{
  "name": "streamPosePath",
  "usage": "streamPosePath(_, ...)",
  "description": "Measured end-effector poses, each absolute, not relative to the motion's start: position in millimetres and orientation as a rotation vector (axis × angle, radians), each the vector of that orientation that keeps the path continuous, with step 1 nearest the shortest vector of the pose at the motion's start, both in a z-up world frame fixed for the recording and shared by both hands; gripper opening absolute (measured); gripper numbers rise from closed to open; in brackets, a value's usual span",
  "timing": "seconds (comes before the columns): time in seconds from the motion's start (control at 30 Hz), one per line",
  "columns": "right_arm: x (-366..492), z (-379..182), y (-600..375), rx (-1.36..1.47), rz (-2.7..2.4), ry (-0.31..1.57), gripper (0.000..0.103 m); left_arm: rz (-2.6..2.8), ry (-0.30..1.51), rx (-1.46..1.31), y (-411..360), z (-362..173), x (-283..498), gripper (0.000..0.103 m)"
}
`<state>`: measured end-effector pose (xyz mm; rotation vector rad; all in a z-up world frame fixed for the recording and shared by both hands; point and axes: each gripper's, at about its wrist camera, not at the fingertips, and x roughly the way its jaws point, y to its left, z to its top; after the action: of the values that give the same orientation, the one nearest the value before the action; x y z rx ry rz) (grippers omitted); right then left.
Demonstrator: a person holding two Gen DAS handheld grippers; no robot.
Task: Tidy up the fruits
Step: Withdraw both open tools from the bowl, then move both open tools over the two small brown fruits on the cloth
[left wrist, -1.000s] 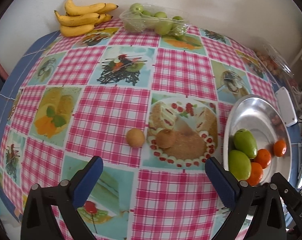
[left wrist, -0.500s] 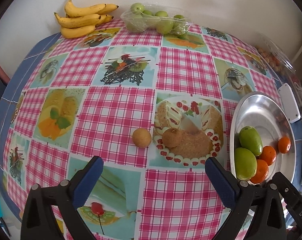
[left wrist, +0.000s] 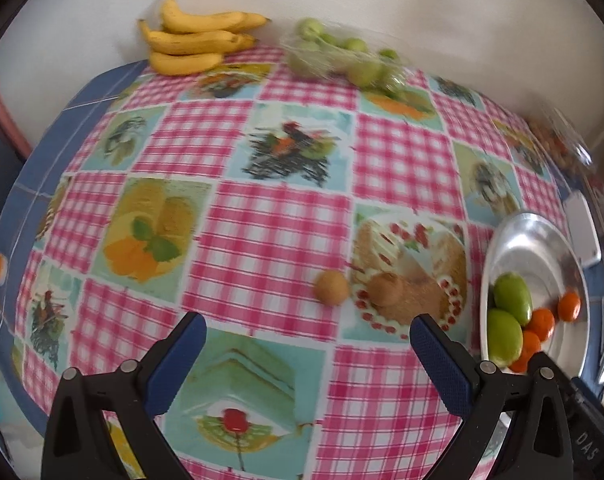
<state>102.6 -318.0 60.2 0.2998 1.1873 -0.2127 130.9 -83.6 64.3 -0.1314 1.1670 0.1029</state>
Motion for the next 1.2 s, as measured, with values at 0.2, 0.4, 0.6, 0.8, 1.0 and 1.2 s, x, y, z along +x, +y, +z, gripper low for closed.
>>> streamPosePath(0.2,108,60,-292,0.293,-0.169,1.187,0.103,0.135,1.144,-0.166,-58,73,132,0.103)
streamPosePath(0.4,113,61,-266,0.269,-0.130,1.184,0.103,0.179,1.143,-0.237,-27,75,132,0.103)
streamPosePath(0.6,117,63,-241,0.267,-0.083,1.163,0.103,0.235,1.112,-0.298,9,80,130,0.103)
streamPosePath(0.8,123,61,-209,0.269,-0.006,1.151,0.103,0.255,1.069,-0.287,29,84,130,0.103)
streamPosePath(1.0,130,54,-184,0.258,0.058,1.150,0.103,0.263,1.068,-0.287,40,79,133,0.103)
streamPosePath(1.2,135,43,-180,0.288,0.080,1.162,0.103,0.246,1.082,-0.282,37,71,137,0.103)
